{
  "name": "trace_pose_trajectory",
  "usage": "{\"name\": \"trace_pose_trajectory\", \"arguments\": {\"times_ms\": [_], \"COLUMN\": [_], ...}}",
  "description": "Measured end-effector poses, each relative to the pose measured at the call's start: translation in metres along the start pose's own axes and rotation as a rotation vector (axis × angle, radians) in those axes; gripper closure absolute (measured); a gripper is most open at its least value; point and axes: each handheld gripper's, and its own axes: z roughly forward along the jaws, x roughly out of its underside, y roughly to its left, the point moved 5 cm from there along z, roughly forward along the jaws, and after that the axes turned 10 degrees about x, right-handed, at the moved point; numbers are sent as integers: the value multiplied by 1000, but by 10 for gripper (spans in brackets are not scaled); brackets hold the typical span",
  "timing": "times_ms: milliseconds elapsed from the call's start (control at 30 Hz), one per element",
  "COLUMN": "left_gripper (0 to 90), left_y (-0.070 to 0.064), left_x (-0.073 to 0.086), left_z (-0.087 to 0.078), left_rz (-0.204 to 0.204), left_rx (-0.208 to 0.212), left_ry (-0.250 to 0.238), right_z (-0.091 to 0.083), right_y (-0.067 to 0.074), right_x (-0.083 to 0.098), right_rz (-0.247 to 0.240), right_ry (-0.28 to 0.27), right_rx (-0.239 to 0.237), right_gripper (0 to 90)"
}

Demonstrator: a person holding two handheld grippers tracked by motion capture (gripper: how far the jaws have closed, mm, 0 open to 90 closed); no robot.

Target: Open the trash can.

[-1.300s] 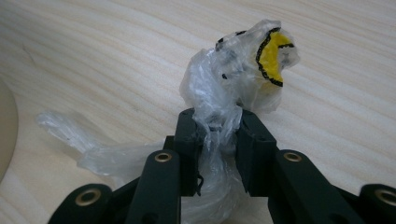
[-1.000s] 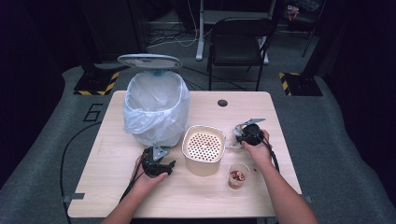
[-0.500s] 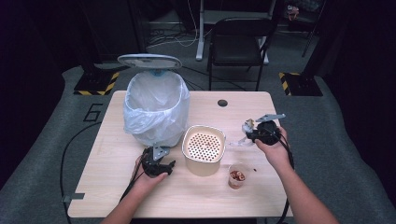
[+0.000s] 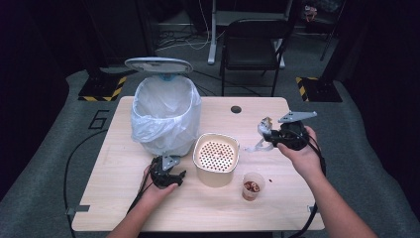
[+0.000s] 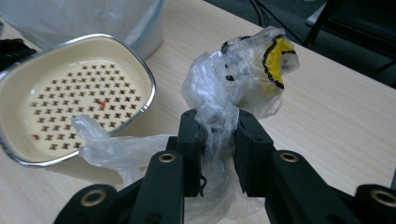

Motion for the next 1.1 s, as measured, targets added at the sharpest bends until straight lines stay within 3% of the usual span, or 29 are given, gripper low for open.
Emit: {"name": "trace_pose_trajectory", "arguments": {"times_ms": [200,433,733,1100], "left_gripper": [166,166,166,165], "left_y": [0,0,0,0], "left_x": [0,0,0,0], "left_z": [0,0,0,0], "left_rz": [0,0,0,-2], "left_rx": [0,0,0,-2], "left_ry": [0,0,0,0], "right_z": [-16,-22,-23,-15], "right_y": [13,30,48,69], "right_x": [-30,-57,-77,-90], "right_rz": [-45,-76,-114,-121], "right_ry": [-34,-50,-78,-106], "right_rx": [-34,-71,-113,-168], "right_gripper": [738,738,738,738]}}
